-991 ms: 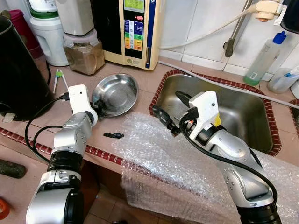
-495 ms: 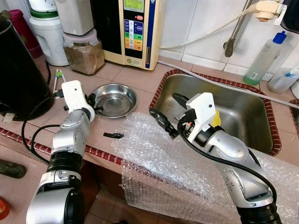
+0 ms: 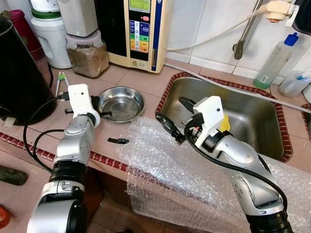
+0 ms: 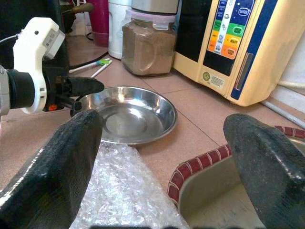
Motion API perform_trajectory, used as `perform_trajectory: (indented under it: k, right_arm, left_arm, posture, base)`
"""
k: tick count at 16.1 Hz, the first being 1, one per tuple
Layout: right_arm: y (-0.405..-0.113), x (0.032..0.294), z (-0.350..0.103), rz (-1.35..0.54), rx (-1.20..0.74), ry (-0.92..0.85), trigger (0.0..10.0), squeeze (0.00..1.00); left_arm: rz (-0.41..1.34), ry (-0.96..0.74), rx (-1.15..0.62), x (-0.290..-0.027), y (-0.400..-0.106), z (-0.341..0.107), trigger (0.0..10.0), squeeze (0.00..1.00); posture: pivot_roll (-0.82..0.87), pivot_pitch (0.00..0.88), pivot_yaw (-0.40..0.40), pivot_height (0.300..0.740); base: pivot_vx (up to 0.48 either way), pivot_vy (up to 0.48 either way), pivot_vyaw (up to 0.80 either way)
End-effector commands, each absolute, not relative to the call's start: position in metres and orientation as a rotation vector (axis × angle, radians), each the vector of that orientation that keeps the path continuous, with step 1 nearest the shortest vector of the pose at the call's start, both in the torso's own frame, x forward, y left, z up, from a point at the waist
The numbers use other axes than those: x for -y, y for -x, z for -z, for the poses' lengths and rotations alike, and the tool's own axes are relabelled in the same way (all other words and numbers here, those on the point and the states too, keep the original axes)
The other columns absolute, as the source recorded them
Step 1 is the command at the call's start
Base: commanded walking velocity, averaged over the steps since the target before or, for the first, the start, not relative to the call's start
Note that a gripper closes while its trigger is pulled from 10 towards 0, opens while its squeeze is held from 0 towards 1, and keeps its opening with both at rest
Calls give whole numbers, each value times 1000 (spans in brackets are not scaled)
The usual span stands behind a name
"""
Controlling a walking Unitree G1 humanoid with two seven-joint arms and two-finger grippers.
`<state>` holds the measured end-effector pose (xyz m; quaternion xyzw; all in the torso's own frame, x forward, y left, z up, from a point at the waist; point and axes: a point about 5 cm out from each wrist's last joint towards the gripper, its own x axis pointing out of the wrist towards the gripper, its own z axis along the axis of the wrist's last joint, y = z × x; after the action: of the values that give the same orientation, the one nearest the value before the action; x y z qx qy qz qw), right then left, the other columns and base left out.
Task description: Kitchen organization
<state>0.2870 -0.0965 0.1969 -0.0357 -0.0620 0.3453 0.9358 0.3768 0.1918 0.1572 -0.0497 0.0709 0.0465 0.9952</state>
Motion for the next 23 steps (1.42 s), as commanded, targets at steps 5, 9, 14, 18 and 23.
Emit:
perform_trajectory:
  k: [5,9,14,18,23]
  right_arm:
    - [-289,99,-199,-701,127,81,10000,0]
    - [-289,98,-199,-703,125,84,10000,0]
    - [-289,98,-198,-694,123,86,10000,0]
    - [-289,98,-198,-694,123,86,10000,0]
    - [-289,98,-198,-694,123,86,10000,0]
  left_arm:
    - [-68,63,-221,-192,-372,-145,0,0]
    - [-66,90,-259,-192,-369,-137,0,0]
    - [-85,141,-170,-191,-373,-150,0,0]
    - [-85,141,-170,-191,-373,-150,0,0]
    - [-85,141,-170,-191,-373,-150,0,0]
  posture:
    - [4,71,-52,740]
    - [4,75,-51,740]
    - [3,79,-52,740]
    - [3,79,-52,740]
    - [3,79,-52,740]
  base:
    - [0,0,0]
    - [0,0,0]
    - [0,0,0]
    - [0,0,0]
    - [0,0,0]
